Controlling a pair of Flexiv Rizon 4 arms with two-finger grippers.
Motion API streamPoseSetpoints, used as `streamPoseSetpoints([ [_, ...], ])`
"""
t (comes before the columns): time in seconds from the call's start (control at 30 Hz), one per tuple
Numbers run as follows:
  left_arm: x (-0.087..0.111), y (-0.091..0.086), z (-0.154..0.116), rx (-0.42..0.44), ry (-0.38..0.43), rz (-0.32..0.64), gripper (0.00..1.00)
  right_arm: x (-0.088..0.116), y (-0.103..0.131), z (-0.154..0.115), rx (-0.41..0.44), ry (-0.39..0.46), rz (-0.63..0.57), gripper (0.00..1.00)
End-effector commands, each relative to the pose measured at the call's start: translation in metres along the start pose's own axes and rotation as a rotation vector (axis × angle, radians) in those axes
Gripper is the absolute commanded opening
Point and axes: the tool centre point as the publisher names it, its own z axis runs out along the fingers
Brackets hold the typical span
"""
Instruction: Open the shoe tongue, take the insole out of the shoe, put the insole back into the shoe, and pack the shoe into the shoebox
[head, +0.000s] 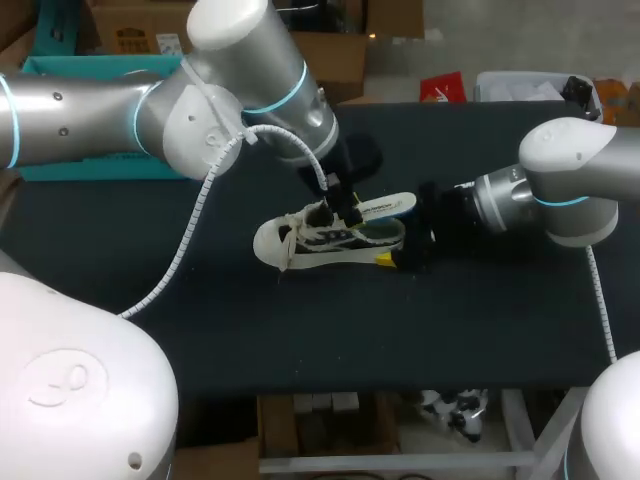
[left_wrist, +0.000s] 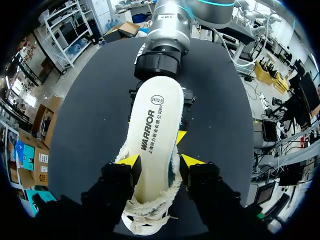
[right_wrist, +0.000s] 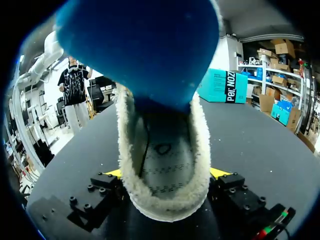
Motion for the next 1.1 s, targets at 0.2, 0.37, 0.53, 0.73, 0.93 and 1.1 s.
streamPoseSetpoints([
  [0.2, 0.015, -0.01, 0.001, -0.012, -0.114, -0.009, 0.44, -0.001, -0.002, 0.002, -0.001, 0.0, 0.0, 0.0],
  [0.37, 0.014, -0.014, 0.007, -0.034, -0.154, -0.028, 0.42, -0.001, -0.002, 0.002, -0.001, 0.0, 0.0, 0.0],
  [0.53, 0.015, -0.018, 0.017, -0.047, -0.201, -0.034, 0.42, -0.001, -0.002, 0.002, -0.001, 0.0, 0.0, 0.0],
  [0.73, 0.018, -0.023, 0.028, -0.07, -0.295, -0.039, 0.42, -0.001, -0.002, 0.002, -0.001, 0.0, 0.0, 0.0],
  [0.93, 0.012, -0.024, 0.035, -0.075, -0.352, -0.049, 0.42, -0.001, -0.002, 0.002, -0.001, 0.0, 0.0, 0.0],
  [1.1, 0.003, -0.025, 0.038, -0.073, -0.388, -0.063, 0.43, -0.001, -0.002, 0.002, -0.001, 0.0, 0.0, 0.0],
])
